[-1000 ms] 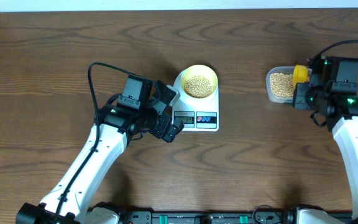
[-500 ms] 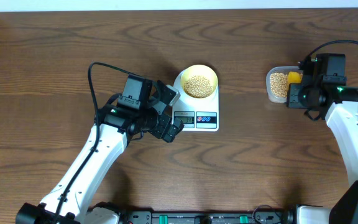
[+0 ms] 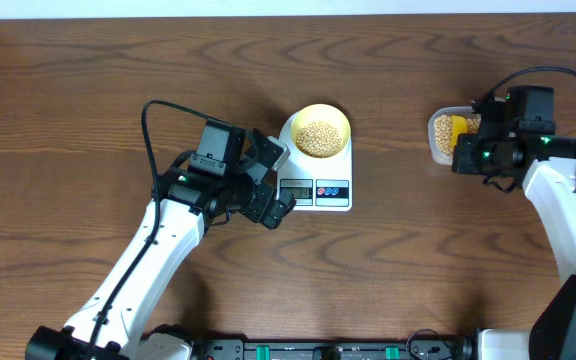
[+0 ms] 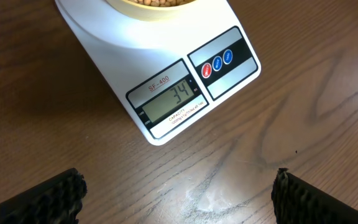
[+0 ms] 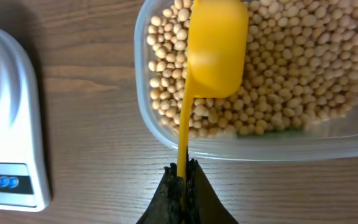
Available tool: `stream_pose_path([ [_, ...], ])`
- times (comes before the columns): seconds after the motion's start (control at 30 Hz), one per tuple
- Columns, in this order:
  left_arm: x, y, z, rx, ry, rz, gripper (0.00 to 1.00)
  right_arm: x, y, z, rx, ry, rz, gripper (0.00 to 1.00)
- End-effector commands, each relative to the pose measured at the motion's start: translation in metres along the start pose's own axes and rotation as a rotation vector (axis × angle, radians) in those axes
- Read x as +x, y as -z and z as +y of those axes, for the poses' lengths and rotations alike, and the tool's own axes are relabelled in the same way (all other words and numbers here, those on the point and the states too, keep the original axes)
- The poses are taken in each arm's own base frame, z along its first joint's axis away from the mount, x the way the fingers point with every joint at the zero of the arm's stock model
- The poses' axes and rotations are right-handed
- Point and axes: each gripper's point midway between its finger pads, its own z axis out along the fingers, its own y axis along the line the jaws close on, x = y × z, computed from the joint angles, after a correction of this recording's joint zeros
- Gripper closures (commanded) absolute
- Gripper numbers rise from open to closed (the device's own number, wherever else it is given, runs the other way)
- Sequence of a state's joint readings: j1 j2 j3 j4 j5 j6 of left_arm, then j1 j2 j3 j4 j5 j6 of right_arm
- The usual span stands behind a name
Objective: Scoop item into bowl and weigh 50g on scale
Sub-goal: 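Return the scoop with the right gripper into the soybean tub, then dip the yellow scoop into the soybean tub with the right gripper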
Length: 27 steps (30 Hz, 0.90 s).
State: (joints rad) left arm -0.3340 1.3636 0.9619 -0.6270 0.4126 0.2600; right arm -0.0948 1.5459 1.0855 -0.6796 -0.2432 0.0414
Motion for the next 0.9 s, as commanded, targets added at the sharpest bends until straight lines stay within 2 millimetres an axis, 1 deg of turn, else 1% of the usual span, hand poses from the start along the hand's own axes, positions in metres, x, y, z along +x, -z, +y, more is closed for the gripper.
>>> stream_pose_path([
  [0.0, 0.001, -0.002, 0.003, -0.009, -0.004, 0.008, 0.02, -0.004, 0.003, 0.021, -0.16, -0.037, -0.001, 0.99],
  [0.03, 0.001, -0.002, 0.003, -0.008, -0.004, 0.009, 0.02, -0.004, 0.004, 0.021, -0.169, -0.05, -0.001, 0.99],
  [0.23, 0.001, -0.002, 0.003, -0.008, -0.004, 0.009, 0.02, -0.008, 0.009, 0.0, -0.163, -0.201, -0.015, 0.99],
  [0.4, 0.001, -0.002, 0.003, -0.009, -0.004, 0.009, 0.02, -0.013, 0.019, 0.0, -0.271, -0.255, -0.032, 0.99],
  [0.57, 0.001, -0.002, 0.003, -0.008, -0.004, 0.009, 0.02, -0.016, 0.024, -0.015, -0.283, -0.399, -0.041, 0.99],
  [0.67, 0.001, -0.002, 0.003, -0.008, -0.004, 0.009, 0.02, -0.016, 0.028, -0.021, -0.299, -0.43, -0.049, 0.99],
  [0.87, 0.001, -0.002, 0.003, -0.008, -0.004, 0.009, 0.02, -0.021, 0.039, -0.025, -0.384, -0.472, -0.073, 0.99],
])
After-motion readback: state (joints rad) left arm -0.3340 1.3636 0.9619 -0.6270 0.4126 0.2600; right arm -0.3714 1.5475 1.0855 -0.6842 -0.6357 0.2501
